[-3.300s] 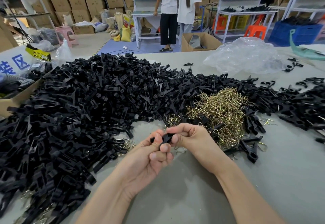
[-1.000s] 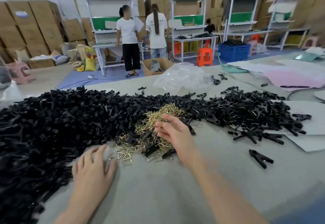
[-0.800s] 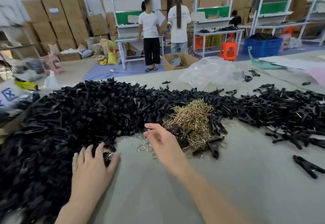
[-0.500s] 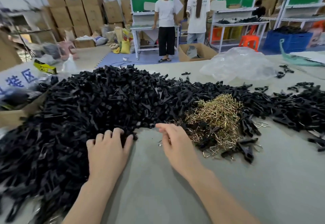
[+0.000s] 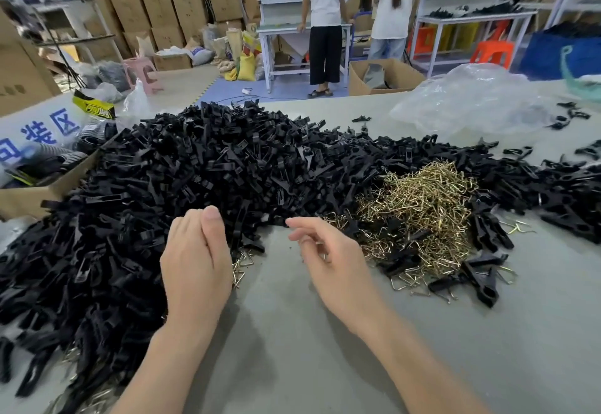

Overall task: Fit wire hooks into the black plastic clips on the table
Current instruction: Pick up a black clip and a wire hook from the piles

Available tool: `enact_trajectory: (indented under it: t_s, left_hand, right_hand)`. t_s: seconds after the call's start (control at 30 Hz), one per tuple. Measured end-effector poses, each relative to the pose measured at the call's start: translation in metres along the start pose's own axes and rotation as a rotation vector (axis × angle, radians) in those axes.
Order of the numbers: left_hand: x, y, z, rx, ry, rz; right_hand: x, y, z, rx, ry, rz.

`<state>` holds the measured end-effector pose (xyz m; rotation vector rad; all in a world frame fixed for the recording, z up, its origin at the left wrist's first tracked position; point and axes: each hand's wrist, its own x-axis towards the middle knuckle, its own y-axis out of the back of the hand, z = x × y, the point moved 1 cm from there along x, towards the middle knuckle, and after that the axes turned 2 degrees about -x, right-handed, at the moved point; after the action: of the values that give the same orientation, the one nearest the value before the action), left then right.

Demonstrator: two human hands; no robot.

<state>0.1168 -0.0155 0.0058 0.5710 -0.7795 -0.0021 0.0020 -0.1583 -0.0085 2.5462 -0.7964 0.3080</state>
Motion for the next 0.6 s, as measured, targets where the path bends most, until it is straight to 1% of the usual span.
enact_trajectory:
  t_s: [0.07,0.1,0.17,0.23,0.3,0.37,0.43,0.5,0.57,0.6]
  left_hand:
    - [0.001,-0.004,0.012,-0.117,-0.026,0.025]
    - [0.001,-0.008,0.02,-0.124,-0.059,0.019]
    - [-0.002,-0.017,0.031,-0.02,-0.154,-0.026]
    - [-0.006,-0.027,0.031,0.168,-0.203,-0.101]
    - [-0.005,-0.029,0.02,0.328,-0.166,-0.15]
    - [0.0,-0.025,0.006,0.396,-0.07,-0.154]
    - [0.005,-0.019,-0.005,0.371,0.047,-0.121]
    - [0.008,-0.014,-0.01,0.329,0.11,-0.055]
    - [0.011,-0.007,-0.008,0.293,0.097,0.026]
    - [0.011,-0.005,-0.005,0.237,0.056,0.056]
  right_hand:
    - [0.0,-0.004,-0.002,0.159,-0.075,-0.072]
    - [0.0,-0.006,-0.002,0.201,-0.092,-0.114]
    - [-0.001,-0.01,-0.002,0.221,-0.085,-0.186]
    - [-0.004,-0.012,0.0,0.171,-0.069,-0.21]
    - [-0.004,-0.013,0.006,0.119,-0.084,-0.217]
    - [-0.003,-0.014,0.01,0.122,-0.13,-0.235]
    - [-0.001,-0.015,0.012,0.173,-0.164,-0.257]
    - [0.001,-0.016,0.012,0.235,-0.179,-0.258]
    - [0.002,-0.015,0.011,0.282,-0.183,-0.244]
    - [0.002,-0.015,0.01,0.303,-0.178,-0.235]
